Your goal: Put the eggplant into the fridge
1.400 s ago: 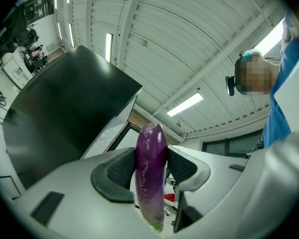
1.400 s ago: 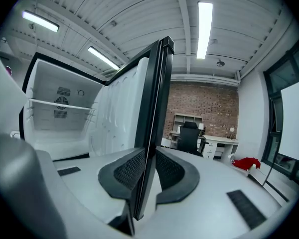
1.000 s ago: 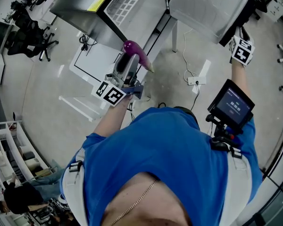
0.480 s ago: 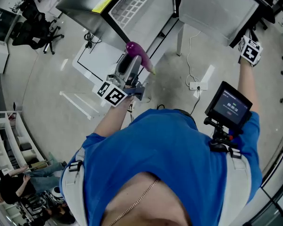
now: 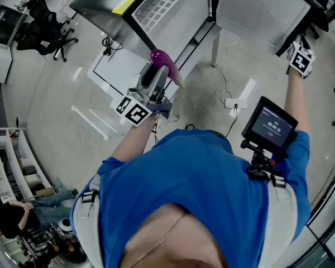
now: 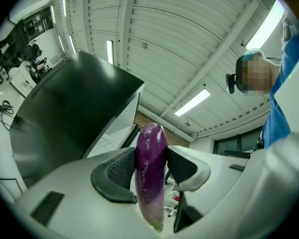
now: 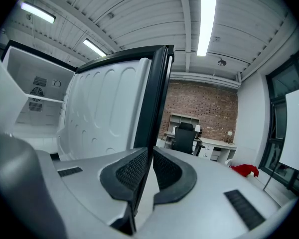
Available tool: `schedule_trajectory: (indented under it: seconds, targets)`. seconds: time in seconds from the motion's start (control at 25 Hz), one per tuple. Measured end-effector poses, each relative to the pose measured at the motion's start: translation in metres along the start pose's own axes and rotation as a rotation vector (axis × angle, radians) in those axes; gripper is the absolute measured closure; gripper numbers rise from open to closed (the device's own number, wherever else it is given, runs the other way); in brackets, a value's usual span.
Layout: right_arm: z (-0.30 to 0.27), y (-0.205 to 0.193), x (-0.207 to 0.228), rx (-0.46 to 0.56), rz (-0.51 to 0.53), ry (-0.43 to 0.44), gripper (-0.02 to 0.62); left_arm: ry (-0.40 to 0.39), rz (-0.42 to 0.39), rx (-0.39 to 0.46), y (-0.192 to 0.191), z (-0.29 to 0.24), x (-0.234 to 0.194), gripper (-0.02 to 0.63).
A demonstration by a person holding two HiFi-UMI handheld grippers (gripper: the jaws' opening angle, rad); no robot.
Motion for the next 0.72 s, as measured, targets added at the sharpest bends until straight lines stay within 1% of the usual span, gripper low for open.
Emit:
schedule_trajectory:
  seconds: [0.28, 0.48, 0.6, 0.72]
  targets:
    - [0.007, -0.005, 0.010, 0.003, -0.007, -0.031, 0.558, -0.007, 0.014, -0.003, -0.005, -0.004, -0.004, 0.397]
    - [0.038, -0.013, 0.012, 0.027, -0.051, -0.030, 0.558, -0.024, 0.026, -0.011, -0.011, -0.009, -0.006, 0.397]
    - [0.072, -0.023, 0.003, 0.058, -0.122, 0.007, 0.558, -0.038, 0.038, -0.016, -0.016, -0.012, -0.006, 0.397]
    - [0.117, -0.037, -0.013, 0.088, -0.216, 0.083, 0.558, -0.048, 0.056, -0.020, -0.019, -0.012, -0.003, 0.397]
Point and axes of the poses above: the fingertips, and each gripper's own axes: z backward along the fingers, x to its right, y out of its top, the point moved 7 cm from there along z, backward along the fingers, and after that the axes turned 8 degrees about -y, right-handed, at the moved point
